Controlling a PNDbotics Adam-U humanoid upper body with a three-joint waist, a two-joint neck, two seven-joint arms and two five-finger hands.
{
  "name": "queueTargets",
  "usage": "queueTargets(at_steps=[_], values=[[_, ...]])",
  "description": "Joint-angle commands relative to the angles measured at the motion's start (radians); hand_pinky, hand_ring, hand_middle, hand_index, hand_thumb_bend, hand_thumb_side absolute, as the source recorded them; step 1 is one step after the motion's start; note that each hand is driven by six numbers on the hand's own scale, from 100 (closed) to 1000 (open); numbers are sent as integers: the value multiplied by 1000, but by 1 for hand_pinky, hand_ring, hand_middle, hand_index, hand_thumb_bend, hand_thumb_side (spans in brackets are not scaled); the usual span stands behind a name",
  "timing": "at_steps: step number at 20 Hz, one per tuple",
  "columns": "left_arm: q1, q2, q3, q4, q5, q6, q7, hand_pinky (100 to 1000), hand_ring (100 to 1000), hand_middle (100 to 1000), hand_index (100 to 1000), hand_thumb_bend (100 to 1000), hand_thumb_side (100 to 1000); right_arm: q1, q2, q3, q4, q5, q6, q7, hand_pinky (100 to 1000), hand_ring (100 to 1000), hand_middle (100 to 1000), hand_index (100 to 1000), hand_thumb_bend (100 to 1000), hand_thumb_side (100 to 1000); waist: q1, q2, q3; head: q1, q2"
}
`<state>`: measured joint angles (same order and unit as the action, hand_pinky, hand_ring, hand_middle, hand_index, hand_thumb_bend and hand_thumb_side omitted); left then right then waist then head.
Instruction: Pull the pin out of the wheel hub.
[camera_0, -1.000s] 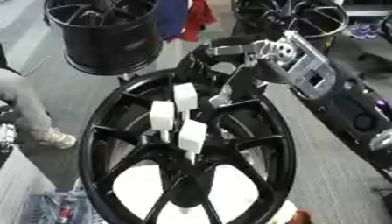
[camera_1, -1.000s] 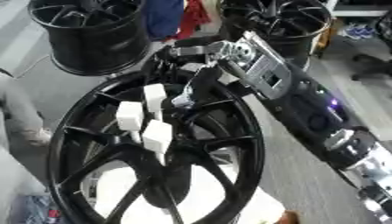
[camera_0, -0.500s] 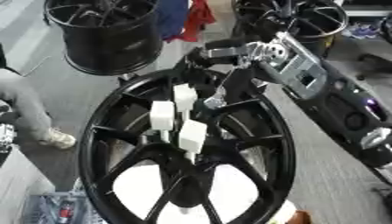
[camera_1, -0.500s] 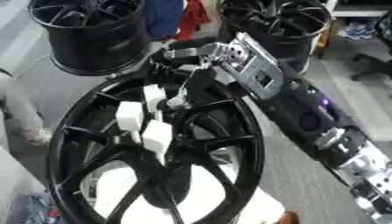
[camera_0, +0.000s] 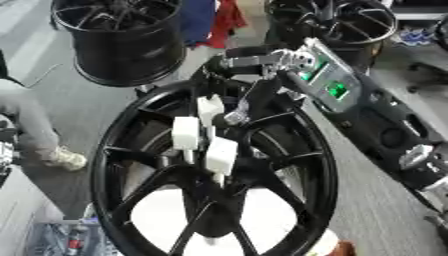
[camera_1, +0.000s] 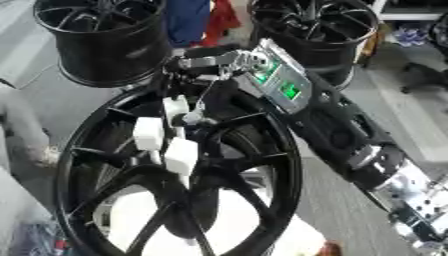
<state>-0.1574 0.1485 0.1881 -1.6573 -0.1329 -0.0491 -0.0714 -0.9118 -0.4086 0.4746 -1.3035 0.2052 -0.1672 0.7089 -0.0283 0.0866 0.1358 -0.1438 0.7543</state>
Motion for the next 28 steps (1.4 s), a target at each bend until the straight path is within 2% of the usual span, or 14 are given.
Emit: queueTargets(at_steps=[1,4,9,12,20,28], values=[[-14,13,-2,-17,3,-1,-3,521,621,676,800,155,547,-19,-4,-6,5,11,-4,-6,663,731,768,880,360,252,3,-11,1,-1,-9],[-14,13,0,-16,2,0,-1,522,622,675,799,155,547,-26,-15,-40,-27,-2,-8,-38,688,763,794,888,384,266,1,-11,-1,3,-12],[-14,13,1,-16,1,0,0,522,622,675,800,155,547,-23,-18,-36,-24,13,-4,-86,702,792,820,890,387,264,1,-11,1,3,-14],[-14,13,1,-16,1,0,0,522,622,675,800,155,547,-23,-14,-35,-8,24,-9,-85,716,815,835,893,390,262,1,-10,2,3,-14],[-14,12,0,-16,0,0,-1,522,622,674,800,154,547,-24,-10,-35,13,41,-22,-81,714,803,820,888,381,256,1,-7,3,2,-15],[-16,11,-1,-19,-2,-1,-2,522,622,674,800,154,547,-28,13,-36,99,91,-44,-37,707,779,796,874,378,249,4,2,15,-1,-17]])
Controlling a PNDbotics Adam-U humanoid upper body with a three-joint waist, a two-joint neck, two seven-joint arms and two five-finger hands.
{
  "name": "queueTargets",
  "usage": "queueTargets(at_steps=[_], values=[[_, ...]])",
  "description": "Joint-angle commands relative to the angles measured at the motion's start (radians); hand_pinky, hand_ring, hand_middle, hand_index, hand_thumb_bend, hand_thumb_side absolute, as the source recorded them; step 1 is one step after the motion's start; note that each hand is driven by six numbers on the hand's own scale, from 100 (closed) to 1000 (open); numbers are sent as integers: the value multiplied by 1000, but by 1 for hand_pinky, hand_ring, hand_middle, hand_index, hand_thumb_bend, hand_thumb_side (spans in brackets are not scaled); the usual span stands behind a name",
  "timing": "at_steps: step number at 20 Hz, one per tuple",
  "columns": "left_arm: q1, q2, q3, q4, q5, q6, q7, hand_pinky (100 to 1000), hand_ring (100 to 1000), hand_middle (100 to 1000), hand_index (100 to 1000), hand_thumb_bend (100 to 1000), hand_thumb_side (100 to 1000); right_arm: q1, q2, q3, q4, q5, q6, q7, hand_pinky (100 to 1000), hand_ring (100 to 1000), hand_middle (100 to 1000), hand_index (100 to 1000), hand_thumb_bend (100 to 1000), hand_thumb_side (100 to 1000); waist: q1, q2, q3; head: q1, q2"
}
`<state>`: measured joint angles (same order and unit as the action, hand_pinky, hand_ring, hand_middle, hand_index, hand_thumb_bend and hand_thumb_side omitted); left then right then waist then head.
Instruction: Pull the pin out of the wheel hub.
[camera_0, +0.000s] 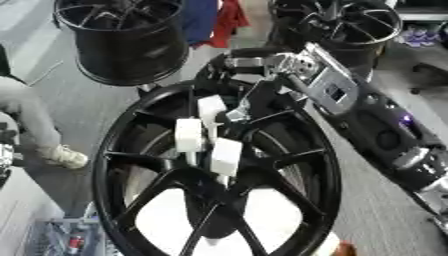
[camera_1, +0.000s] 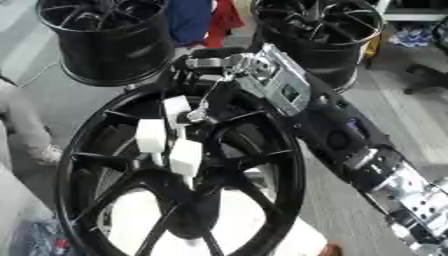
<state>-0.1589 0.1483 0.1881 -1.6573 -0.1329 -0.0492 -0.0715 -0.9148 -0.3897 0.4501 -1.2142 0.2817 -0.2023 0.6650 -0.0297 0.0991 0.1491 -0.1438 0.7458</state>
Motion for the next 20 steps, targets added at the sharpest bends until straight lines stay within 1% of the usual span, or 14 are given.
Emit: queueTargets(at_steps=[1,10,16,19,20], values=[[-15,11,-1,-19,-2,-1,-2,522,622,674,800,154,547,-26,-4,-12,16,17,-11,7,706,777,793,873,379,249,6,-10,2,-1,-9],[-19,11,-3,-21,-1,-3,-4,522,623,674,800,154,547,-26,12,-10,50,37,-30,14,696,746,751,841,367,241,9,-7,9,-4,-10],[-20,11,-4,-21,-1,-3,-4,523,623,674,800,153,547,-27,14,-13,59,40,-34,7,680,713,695,783,352,241,10,-6,12,-5,-11],[-20,11,-3,-21,-1,-3,-4,522,623,673,800,153,547,-27,17,-14,63,39,-35,-1,668,682,621,722,328,250,12,-5,14,-6,-12],[-20,11,-3,-21,-1,-3,-4,523,623,673,800,153,547,-28,18,-14,64,39,-35,-5,667,680,618,719,327,251,12,-5,15,-6,-12]])
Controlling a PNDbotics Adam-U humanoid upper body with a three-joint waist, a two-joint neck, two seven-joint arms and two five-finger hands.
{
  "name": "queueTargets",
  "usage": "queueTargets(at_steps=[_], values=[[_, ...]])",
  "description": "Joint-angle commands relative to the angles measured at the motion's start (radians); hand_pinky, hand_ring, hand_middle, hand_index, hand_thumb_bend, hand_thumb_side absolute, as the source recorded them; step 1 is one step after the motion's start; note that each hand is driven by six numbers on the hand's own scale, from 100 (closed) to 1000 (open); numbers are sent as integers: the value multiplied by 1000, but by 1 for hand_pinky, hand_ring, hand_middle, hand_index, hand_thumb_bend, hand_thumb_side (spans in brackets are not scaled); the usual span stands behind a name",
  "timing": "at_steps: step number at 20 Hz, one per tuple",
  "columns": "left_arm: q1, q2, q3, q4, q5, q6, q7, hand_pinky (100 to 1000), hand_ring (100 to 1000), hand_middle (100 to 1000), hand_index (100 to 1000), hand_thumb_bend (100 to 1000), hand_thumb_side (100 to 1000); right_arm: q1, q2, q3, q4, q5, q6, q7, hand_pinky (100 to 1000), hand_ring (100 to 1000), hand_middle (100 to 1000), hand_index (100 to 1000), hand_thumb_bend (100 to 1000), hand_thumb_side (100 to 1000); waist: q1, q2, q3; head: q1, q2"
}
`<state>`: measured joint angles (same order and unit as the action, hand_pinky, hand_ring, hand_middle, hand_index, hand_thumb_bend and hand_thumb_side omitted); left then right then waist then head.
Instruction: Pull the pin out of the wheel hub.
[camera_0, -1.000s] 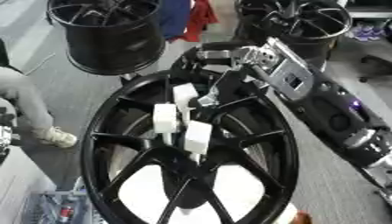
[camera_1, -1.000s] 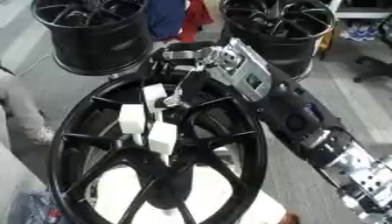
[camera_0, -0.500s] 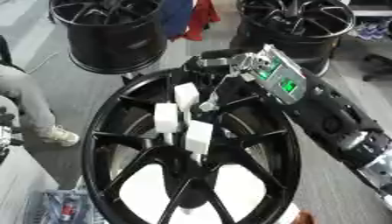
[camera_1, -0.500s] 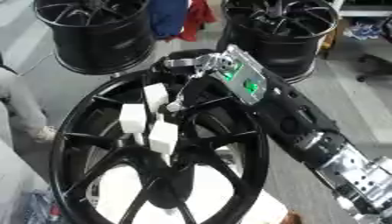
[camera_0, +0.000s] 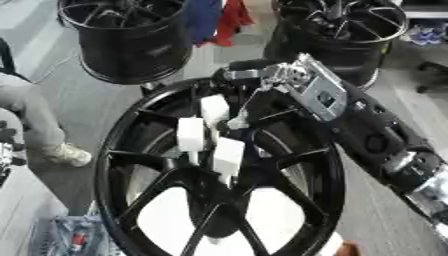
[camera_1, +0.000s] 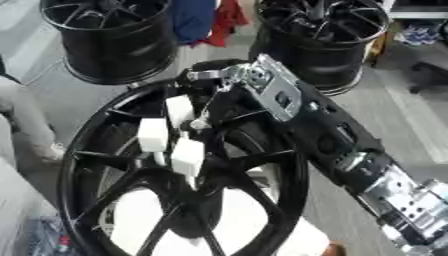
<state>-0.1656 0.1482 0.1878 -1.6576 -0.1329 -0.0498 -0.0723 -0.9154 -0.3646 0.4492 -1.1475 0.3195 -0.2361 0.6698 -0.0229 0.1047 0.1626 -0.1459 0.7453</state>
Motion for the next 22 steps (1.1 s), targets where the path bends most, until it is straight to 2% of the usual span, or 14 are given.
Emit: queueTargets(at_steps=[1,4,5,7,15,22], values=[[-13,11,-3,-21,-1,-2,-3,523,623,673,800,153,547,-28,-6,-15,-3,0,-1,-16,658,658,573,677,292,272,6,-11,2,-4,-11],[-14,11,-4,-21,0,-2,-4,523,623,673,800,153,547,-31,-4,-19,-3,-4,5,-48,645,625,518,626,223,316,6,-11,2,-5,-11],[-14,11,-4,-21,0,-2,-4,523,623,673,800,152,547,-33,-3,-21,-5,-6,7,-62,630,603,472,576,190,324,6,-11,2,-5,-11],[-13,11,-3,-20,0,-2,-4,523,623,673,800,152,547,-35,-5,-27,-13,-13,9,-94,614,580,430,532,172,326,6,-11,2,-4,-11],[-12,14,-2,-19,0,-1,-3,523,624,672,800,153,548,-59,-40,-45,-103,-88,31,-187,594,554,387,493,200,339,1,-17,-4,1,-11],[-6,21,0,-17,-4,3,-5,524,625,673,801,153,550,-77,-125,-93,-231,-174,71,-241,596,554,388,494,213,366,-8,-25,-20,9,-7]])
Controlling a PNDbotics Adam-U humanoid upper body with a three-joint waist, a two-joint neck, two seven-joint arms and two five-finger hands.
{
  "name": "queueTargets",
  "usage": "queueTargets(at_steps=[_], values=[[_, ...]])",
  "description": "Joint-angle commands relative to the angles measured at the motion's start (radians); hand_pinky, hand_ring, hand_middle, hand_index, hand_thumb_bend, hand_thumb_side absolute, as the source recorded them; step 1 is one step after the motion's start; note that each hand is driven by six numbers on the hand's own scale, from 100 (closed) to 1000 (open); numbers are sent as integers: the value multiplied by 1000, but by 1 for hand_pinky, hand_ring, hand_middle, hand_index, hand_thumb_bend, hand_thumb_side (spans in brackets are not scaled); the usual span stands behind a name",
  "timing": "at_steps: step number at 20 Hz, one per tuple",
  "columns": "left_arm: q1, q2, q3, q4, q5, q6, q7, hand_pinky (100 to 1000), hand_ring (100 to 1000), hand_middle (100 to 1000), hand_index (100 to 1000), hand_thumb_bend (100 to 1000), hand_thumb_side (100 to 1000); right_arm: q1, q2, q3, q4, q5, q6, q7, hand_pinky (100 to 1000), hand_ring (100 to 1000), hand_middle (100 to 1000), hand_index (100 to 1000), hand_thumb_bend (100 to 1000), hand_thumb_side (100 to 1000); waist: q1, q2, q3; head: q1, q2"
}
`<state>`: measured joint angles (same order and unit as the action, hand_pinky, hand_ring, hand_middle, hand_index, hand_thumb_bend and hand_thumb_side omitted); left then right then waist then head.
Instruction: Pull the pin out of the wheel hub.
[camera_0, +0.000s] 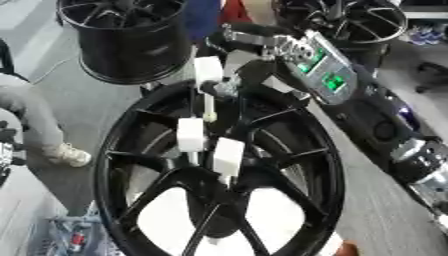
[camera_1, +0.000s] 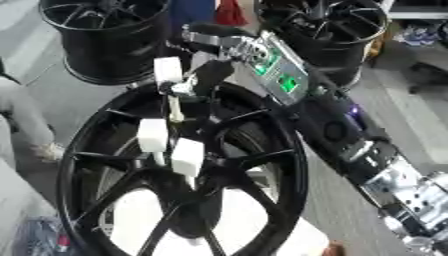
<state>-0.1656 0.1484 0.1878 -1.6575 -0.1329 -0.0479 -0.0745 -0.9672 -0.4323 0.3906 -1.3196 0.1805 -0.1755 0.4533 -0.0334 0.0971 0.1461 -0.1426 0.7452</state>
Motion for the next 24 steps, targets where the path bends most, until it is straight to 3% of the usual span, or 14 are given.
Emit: queueTargets(at_steps=[1,7,14,16,20,24], values=[[-5,23,1,-17,-4,1,-2,524,624,673,801,153,550,-23,-76,-46,-78,-48,16,-36,597,555,388,495,210,371,1,-18,-8,8,-6],[3,31,13,-17,-8,4,8,524,625,672,801,152,549,67,-234,-168,-179,-101,60,-129,592,552,386,493,204,375,-4,-24,-39,35,-4],[1,32,38,-21,-8,7,33,524,625,672,801,150,548,250,-411,-351,-88,-157,136,-243,566,534,382,488,243,324,4,-6,-88,85,-25],[-3,32,43,-23,-9,7,37,524,625,672,800,150,548,299,-416,-400,-43,-152,151,-273,564,537,407,513,284,292,8,1,-101,93,-30],[-8,33,51,-27,-9,8,48,524,625,672,801,149,548,402,-357,-502,58,-98,185,-336,630,651,676,778,414,287,13,13,-117,103,-39],[-10,33,48,-28,-9,8,46,524,625,672,801,149,548,510,-303,-553,93,-33,144,-403,639,667,702,799,422,289,13,13,-109,96,-36]])
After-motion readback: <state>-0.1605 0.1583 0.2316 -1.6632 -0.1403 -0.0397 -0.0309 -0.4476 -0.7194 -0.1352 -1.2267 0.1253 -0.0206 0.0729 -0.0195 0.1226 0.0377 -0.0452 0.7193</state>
